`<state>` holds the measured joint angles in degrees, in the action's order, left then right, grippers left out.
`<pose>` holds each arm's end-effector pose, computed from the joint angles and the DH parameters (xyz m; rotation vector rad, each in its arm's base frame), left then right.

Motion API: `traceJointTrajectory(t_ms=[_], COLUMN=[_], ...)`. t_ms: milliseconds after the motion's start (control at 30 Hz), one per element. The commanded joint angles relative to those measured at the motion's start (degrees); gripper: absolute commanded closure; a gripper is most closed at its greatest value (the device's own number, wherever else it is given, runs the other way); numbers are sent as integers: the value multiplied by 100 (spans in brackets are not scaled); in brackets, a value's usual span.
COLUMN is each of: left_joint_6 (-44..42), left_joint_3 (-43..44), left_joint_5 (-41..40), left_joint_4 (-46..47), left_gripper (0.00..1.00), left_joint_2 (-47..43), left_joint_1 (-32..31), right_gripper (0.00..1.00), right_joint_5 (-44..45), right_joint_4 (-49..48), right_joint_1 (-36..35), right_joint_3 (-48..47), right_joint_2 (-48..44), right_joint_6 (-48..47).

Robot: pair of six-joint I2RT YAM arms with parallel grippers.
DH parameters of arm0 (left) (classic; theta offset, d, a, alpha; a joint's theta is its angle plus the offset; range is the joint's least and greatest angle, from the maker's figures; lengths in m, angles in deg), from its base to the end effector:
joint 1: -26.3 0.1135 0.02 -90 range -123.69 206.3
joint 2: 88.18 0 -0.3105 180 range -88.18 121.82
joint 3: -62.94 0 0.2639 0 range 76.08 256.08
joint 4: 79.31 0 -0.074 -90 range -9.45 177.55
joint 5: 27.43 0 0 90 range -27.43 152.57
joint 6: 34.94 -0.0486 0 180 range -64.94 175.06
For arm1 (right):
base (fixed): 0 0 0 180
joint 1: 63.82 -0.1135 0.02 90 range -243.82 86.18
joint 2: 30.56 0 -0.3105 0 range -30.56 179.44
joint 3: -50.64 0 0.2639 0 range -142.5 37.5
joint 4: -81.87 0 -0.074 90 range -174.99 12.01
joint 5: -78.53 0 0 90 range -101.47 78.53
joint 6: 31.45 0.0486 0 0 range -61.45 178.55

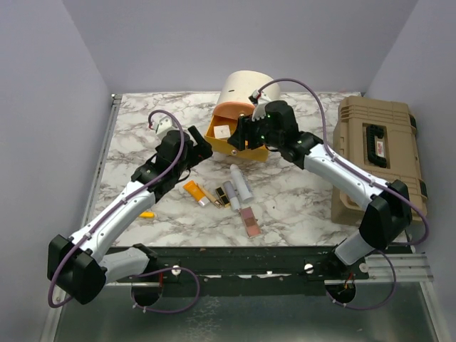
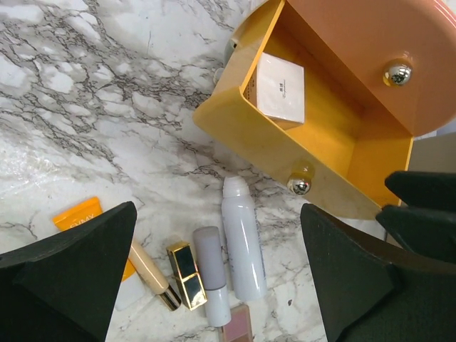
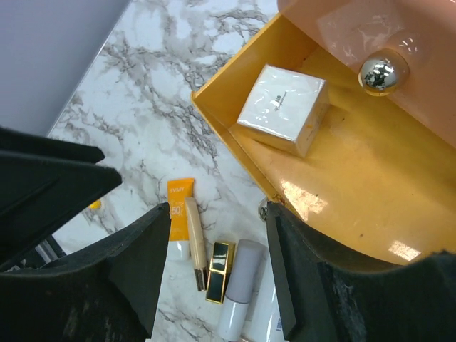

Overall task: Organize the makeup
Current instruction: Place the makeup in the drawer, then pick up the makeup from the corner of the board.

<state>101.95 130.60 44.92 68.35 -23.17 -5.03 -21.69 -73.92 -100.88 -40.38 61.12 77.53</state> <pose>0.2272 -0.1210 0.3475 -0.4708 2.0500 -0.5154 0.3168 0.2501 0.3696 -0.4456 2.0422 0.7908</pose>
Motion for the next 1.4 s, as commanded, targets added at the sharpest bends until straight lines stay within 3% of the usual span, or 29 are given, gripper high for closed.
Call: traceJointTrajectory(t_ms=[0,333,633,967,1133,1267,1367], left_joint_6=[294,163,280,330,1017,1965,2216], left_joint_3=[-159,-116,-560,-1296,-1843,-2314,-2472], left_joint_5=[-131,349,268,-191,-1679,-1963,-1606], left_joint_4=[255,159,-377,-422,-517,-374,-337], left_gripper=[1,1,5,6,1,1,1], left_joint_2=[23,-126,-536,-711,-1606,-2004,-1898], left_joint_1=[37,96,132,125,159,233,276], right_gripper=[38,38,45,46,40,34,7], right_joint_5=[-375,-1040,-1560,-1247,22,650,1613], right_joint_4=[-191,-448,-485,430,871,622,108], right_joint_1=[-12,-12,-12,-8,-12,-11,-12], right_joint_3=[378,459,810,862,835,1434,2054], right_joint_2=[-360,-686,-884,-1280,-1868,-2465,-2944], right_joint_6=[-349,-659,124,-163,14,12,540])
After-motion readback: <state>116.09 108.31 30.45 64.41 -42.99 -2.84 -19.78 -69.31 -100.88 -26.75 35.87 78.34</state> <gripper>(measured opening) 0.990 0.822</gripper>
